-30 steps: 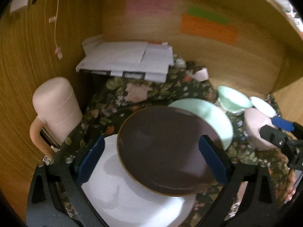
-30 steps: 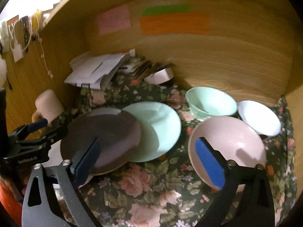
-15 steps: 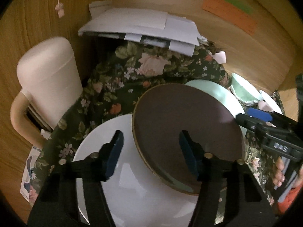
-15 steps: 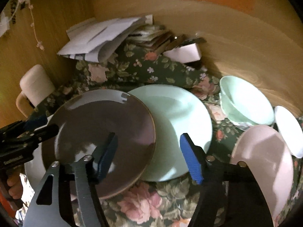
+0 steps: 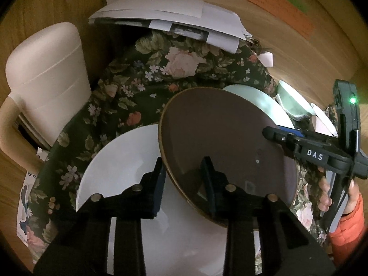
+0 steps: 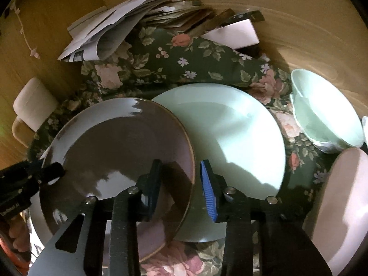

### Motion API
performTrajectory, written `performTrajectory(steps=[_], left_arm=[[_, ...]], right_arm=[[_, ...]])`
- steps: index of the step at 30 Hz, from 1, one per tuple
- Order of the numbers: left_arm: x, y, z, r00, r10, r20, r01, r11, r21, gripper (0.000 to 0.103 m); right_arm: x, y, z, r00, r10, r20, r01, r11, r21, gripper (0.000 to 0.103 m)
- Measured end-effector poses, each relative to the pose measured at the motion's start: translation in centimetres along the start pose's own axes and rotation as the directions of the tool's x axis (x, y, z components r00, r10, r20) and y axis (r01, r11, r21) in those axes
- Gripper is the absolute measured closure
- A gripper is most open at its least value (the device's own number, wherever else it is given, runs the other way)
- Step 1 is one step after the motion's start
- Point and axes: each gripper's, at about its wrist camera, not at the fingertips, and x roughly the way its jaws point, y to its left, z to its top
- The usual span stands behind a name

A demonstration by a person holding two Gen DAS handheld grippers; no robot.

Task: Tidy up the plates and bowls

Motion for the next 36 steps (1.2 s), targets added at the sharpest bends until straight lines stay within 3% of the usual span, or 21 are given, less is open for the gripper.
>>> performTrajectory(steps=[9,18,36], left_arm=[[-0.2,-0.8,0.0,1.000,-0.007,0.014,0.007,0.999,0.032,0.073],[0.1,-0.8,0.0,1.000,0.005,-0.005,-0.005,1.000,0.021,0.070],[-0.9,-2.1,-1.3,1.000,0.012,-0.005,-0.012,0.999,0.043,0.069]], right_arm=[[1.0,-0.6,0.2,0.998,0.056,-0.027,-0.055,0.998,0.039,0.067],[0.4,0.1,0.1,0.999,0.026,-0.024,-0.026,1.000,-0.007,0.070],[-2.7,-0.1,-3.1,1.000,0.025,0.008,-0.026,0.998,0.053,0.072]])
